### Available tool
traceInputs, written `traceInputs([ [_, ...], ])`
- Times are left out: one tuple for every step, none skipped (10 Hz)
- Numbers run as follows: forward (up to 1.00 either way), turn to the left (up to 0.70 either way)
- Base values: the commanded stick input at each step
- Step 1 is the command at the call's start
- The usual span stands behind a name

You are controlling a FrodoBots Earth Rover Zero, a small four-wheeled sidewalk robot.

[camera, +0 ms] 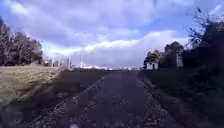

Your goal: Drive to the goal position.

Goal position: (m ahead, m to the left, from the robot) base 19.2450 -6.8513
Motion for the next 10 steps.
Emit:
traceInputs([
  [1.00, 0.00],
  [1.00, -0.04],
  [1.00, -0.18],
  [1.00, -0.40],
  [1.00, -0.26],
  [1.00, -0.14],
  [1.00, -0.05],
  [1.00, 0.00],
  [1.00, 0.00],
  [1.00, 0.00],
])
